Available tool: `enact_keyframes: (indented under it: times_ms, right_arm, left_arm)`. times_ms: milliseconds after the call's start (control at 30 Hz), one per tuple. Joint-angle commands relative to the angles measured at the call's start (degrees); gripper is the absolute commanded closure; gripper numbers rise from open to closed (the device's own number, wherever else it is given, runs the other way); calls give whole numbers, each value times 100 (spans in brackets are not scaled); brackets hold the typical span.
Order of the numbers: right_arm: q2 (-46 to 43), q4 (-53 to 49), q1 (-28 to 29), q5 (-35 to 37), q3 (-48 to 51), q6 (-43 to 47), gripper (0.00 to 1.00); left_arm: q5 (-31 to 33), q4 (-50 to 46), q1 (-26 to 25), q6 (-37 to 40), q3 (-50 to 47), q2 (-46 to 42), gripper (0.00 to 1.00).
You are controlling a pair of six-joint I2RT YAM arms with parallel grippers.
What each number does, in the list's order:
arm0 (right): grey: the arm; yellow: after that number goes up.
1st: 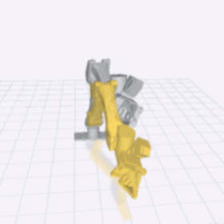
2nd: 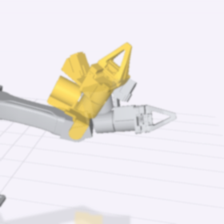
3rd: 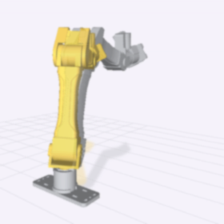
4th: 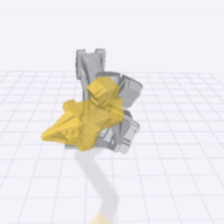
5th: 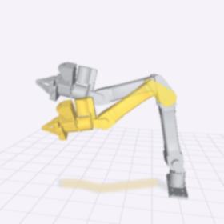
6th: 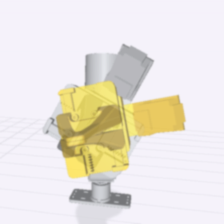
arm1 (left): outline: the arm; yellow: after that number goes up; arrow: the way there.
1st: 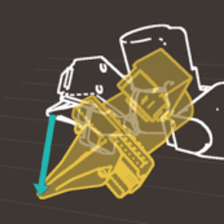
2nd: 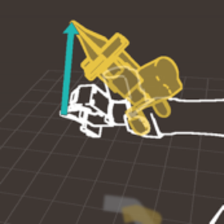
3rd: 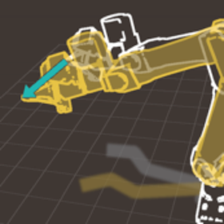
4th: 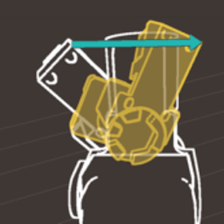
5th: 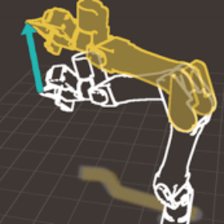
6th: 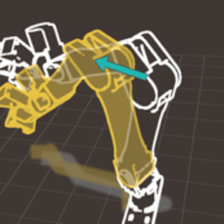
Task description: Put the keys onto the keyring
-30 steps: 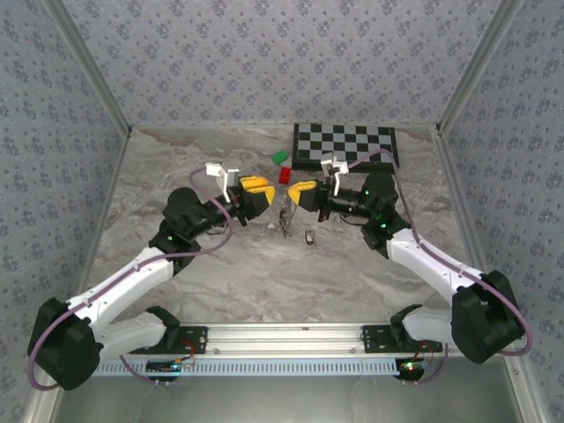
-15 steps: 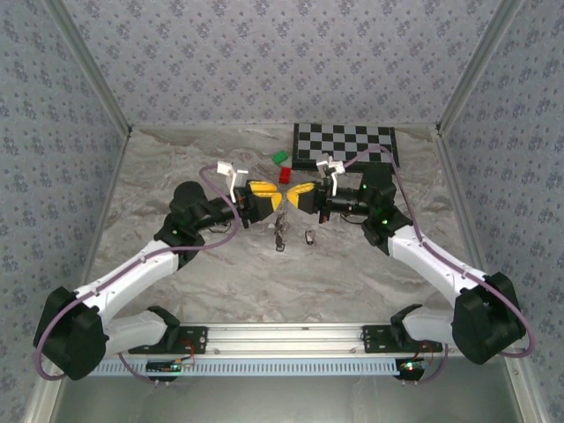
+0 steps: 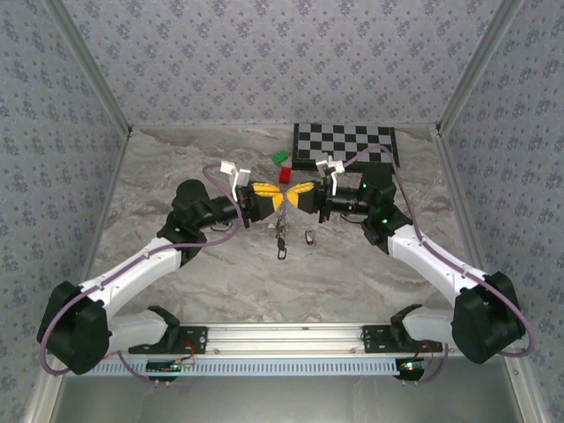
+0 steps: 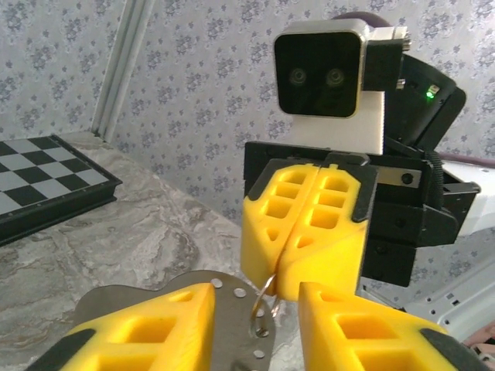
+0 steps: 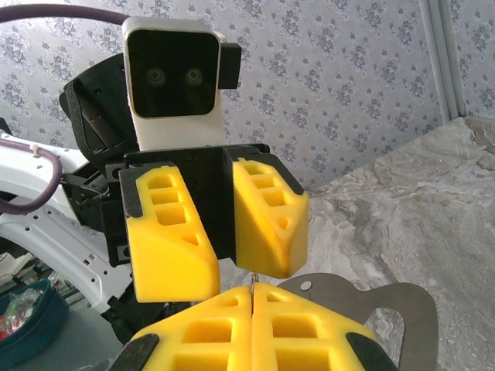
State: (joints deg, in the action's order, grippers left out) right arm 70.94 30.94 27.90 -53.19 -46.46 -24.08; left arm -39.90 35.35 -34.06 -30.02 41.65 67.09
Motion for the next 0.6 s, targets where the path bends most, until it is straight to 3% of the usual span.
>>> enact_keyframes:
  times_ms: [0, 333, 567]
  right_arm:
    - [12, 28, 23, -69, -240, 71, 100]
    - [8, 105, 21, -95, -224, 12, 100]
    - [8, 120, 22, -93, -215, 15, 100]
  left_arm:
    - [-313, 393, 39, -79, 150, -7, 73]
    - [-226, 281, 36, -57, 172, 78, 71]
    - [-374, 331, 39, -74, 187, 85, 78]
